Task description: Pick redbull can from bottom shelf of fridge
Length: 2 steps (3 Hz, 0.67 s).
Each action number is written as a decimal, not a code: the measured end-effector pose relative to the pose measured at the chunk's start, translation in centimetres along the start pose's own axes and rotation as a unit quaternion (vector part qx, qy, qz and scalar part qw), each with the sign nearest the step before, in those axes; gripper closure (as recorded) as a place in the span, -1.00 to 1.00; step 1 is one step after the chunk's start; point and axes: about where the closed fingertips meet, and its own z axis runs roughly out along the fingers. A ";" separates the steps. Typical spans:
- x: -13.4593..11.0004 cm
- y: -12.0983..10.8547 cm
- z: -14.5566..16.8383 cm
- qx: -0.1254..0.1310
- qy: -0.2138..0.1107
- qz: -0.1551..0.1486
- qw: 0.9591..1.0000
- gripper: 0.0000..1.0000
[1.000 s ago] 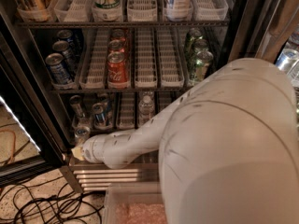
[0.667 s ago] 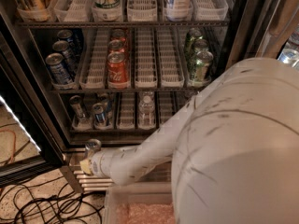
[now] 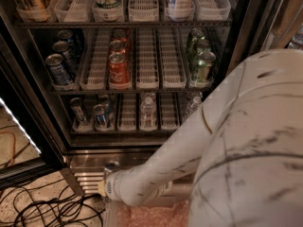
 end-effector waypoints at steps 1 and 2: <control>0.3 -0.2 0.0 0.005 0.003 0.011 1.000 1.00; 2.5 -1.9 -1.3 0.014 0.010 0.055 0.998 1.00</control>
Offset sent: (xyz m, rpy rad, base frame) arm -0.0530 -0.0715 -0.0264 0.0225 0.1695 -0.2164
